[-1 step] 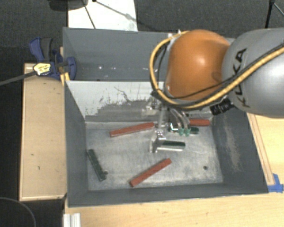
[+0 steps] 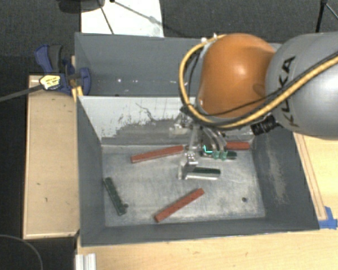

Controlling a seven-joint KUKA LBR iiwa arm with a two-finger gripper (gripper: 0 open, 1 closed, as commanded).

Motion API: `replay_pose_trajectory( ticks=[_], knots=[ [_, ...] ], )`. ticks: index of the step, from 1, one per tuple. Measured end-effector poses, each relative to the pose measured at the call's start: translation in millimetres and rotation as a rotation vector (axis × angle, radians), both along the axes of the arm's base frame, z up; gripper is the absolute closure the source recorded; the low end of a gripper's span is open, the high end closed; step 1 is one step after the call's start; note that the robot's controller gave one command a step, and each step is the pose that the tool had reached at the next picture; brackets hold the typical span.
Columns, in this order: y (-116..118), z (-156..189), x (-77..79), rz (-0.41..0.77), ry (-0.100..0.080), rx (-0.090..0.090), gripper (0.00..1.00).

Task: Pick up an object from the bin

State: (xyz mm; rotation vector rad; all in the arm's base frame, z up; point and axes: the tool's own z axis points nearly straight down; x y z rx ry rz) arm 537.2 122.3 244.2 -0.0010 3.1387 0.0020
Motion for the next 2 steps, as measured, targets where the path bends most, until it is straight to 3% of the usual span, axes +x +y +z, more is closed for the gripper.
replay_pose_trajectory(
  ticks=[1,2],
  knots=[
    [-8.9,-38.7,-24.1,0.071,-0.004,0.000,0.00],
    [-19.0,-98.6,-34.8,0.190,-0.004,-0.001,0.00]
  ],
)
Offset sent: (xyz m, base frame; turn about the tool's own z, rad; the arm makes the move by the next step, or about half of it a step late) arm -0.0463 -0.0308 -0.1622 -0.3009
